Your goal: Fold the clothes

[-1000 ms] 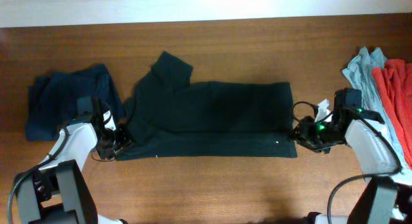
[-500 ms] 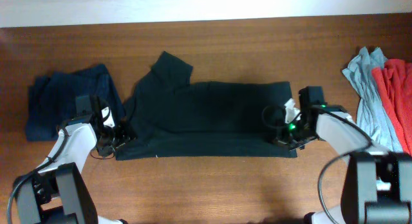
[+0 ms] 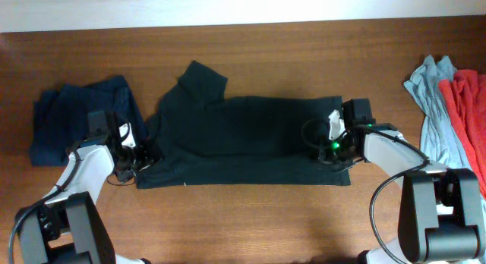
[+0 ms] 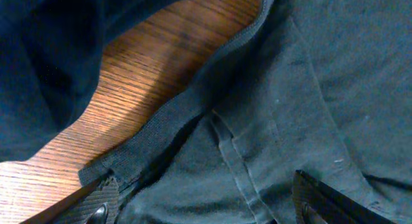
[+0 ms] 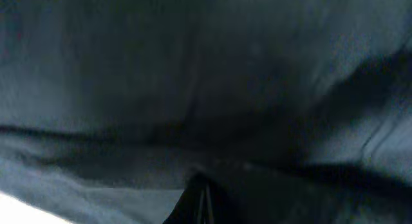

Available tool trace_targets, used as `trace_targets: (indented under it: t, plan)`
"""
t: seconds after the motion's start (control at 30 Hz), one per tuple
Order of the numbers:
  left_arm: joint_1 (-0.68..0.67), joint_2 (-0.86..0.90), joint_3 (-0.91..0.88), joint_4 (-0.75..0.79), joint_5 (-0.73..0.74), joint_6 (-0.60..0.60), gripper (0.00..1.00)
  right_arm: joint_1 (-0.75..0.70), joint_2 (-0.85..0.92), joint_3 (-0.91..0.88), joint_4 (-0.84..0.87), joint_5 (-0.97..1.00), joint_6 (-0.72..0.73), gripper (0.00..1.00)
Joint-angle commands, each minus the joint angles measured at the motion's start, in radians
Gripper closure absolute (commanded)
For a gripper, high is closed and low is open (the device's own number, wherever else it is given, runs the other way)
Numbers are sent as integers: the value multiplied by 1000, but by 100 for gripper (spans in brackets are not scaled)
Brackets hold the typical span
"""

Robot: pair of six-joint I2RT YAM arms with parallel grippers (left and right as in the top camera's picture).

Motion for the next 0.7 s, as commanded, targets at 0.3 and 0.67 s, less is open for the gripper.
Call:
trace_targets:
  t: [0.3,0.67]
  plan:
    - [8,-19,18,21,19,10,14,3,7,111,92,47,25,93]
    - [6,-20,99,10,96,171,20,-59,1,178,-211,-163,-58,88]
